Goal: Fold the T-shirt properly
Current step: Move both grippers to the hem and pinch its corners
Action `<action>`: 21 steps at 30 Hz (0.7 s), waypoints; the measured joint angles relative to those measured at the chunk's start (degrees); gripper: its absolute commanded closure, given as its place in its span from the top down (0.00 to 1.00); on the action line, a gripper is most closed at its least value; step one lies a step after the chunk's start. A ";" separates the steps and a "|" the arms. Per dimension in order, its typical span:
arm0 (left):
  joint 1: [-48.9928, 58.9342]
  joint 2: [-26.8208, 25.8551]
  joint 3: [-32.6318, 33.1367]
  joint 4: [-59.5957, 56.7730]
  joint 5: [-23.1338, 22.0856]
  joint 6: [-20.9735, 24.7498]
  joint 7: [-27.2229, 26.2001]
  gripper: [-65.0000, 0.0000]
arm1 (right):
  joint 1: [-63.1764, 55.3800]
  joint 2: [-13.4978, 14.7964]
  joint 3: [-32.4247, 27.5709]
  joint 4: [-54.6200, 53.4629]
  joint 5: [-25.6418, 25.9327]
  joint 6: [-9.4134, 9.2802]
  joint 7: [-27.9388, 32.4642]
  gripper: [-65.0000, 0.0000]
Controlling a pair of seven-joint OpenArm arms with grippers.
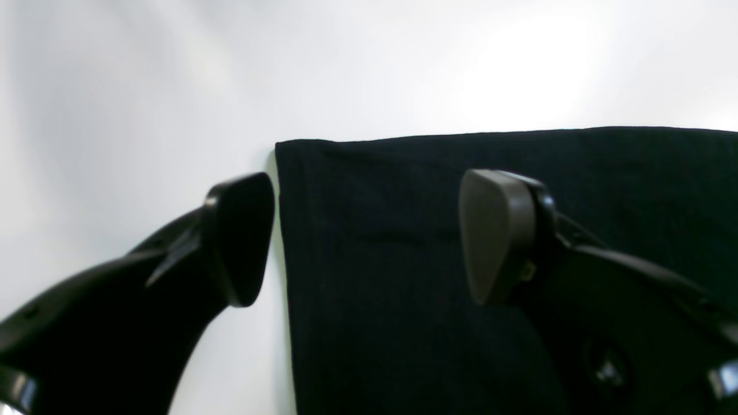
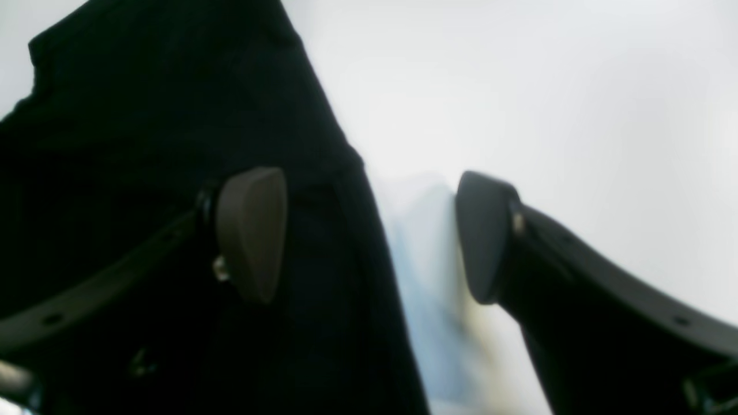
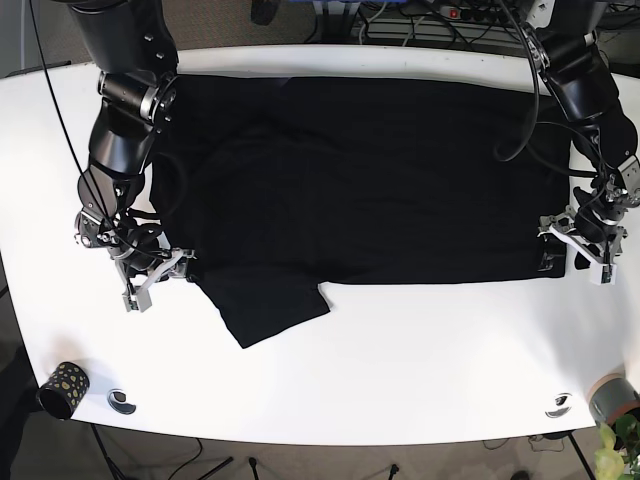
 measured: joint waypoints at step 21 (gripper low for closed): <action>-4.98 -1.44 0.09 -7.69 -0.26 14.45 -0.20 0.72 | -0.15 -3.37 -5.75 -0.50 0.42 -0.04 2.67 0.17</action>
